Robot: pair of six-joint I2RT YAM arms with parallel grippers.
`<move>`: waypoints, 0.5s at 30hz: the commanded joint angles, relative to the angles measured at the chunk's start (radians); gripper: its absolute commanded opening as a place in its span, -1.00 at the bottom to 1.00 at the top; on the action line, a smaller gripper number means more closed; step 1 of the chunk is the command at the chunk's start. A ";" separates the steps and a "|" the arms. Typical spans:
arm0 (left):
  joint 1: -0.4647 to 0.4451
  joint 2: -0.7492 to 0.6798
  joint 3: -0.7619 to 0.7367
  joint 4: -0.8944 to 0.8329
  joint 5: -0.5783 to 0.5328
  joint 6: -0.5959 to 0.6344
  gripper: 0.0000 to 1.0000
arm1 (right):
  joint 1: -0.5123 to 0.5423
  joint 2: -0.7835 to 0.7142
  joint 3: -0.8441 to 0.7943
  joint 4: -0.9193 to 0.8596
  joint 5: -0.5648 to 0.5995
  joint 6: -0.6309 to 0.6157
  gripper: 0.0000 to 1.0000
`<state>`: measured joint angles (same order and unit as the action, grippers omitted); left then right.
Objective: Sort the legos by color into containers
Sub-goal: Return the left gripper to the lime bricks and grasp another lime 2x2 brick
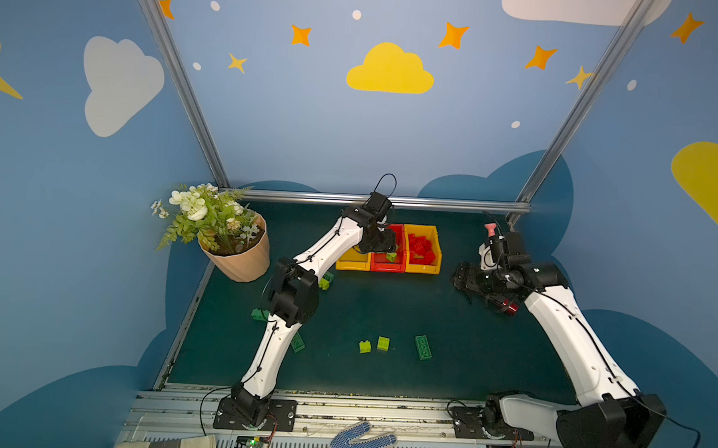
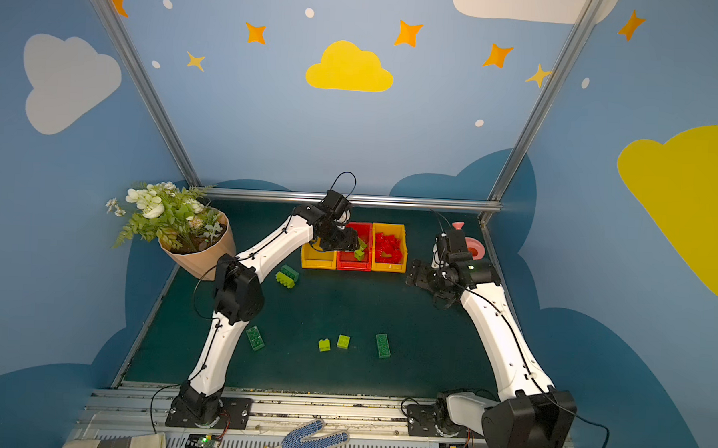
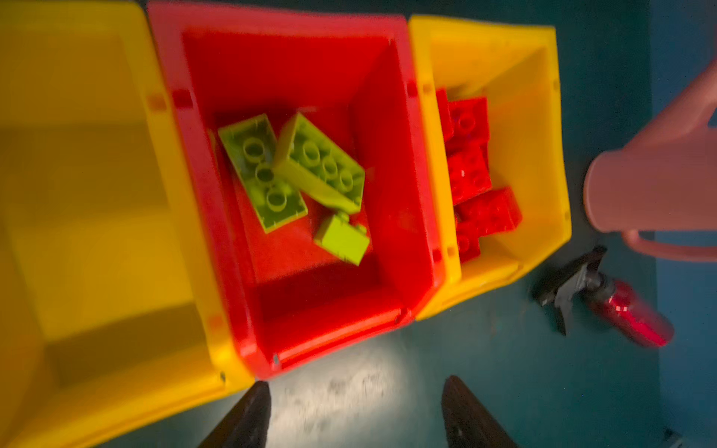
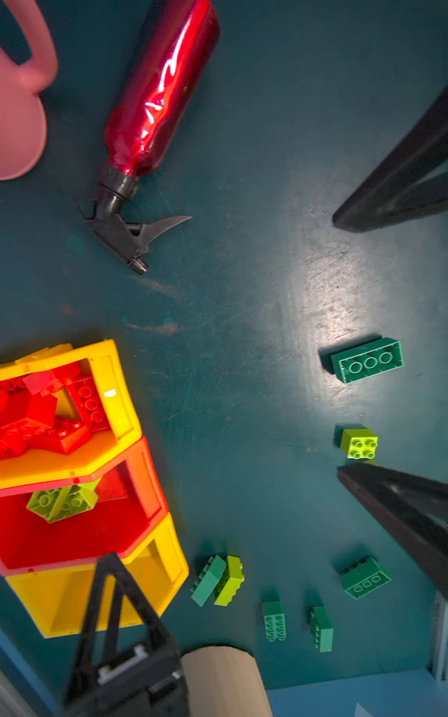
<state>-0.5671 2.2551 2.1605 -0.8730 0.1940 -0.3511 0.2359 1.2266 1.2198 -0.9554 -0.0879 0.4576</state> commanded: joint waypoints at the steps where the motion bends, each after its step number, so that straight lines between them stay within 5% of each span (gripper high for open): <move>1: -0.025 -0.139 -0.192 0.052 -0.067 -0.014 0.42 | -0.004 -0.037 -0.044 -0.016 -0.039 -0.025 0.82; 7: -0.078 -0.393 -0.641 0.142 -0.154 -0.114 0.42 | -0.004 -0.056 -0.092 0.000 -0.102 -0.046 0.83; 15: -0.222 -0.572 -0.951 0.178 -0.213 -0.296 0.42 | -0.004 -0.010 -0.102 0.021 -0.197 -0.097 0.83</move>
<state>-0.7486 1.7180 1.2438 -0.7311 0.0280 -0.5560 0.2333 1.2015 1.1160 -0.9432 -0.2302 0.3965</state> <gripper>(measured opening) 0.708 0.914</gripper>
